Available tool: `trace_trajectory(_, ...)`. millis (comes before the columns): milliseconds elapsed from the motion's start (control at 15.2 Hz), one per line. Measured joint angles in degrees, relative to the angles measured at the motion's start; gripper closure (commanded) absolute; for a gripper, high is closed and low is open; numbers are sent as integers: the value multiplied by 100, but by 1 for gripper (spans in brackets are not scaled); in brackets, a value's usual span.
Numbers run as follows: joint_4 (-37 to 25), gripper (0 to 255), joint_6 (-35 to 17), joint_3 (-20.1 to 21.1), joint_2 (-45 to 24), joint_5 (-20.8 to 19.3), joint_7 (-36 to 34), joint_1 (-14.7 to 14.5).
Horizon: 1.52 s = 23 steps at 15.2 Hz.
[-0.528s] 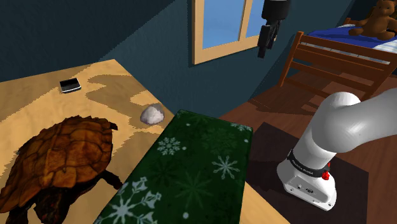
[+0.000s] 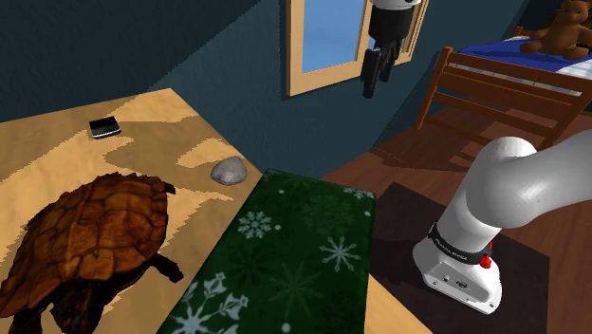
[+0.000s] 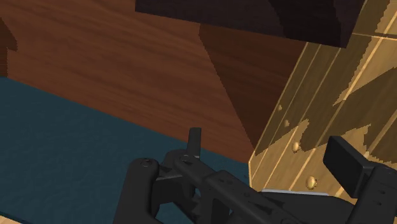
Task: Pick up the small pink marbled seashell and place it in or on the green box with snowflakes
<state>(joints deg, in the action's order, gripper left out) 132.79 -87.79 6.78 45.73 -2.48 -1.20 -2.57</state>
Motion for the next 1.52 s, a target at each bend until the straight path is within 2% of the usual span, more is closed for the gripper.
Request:
trace_trajectory(594,-410,0,-472,1487,-750,391,-1669,-88)
trace_trajectory(924,-924,0,-677,2335,-1456,326,-2628,21)
trace_trajectory(1254,-1716,0,-795,3312,-2523,-98,-3746,273)
trace_trajectory(1518,-2353,0,-736,4088,-3493,-744,-4735,421)
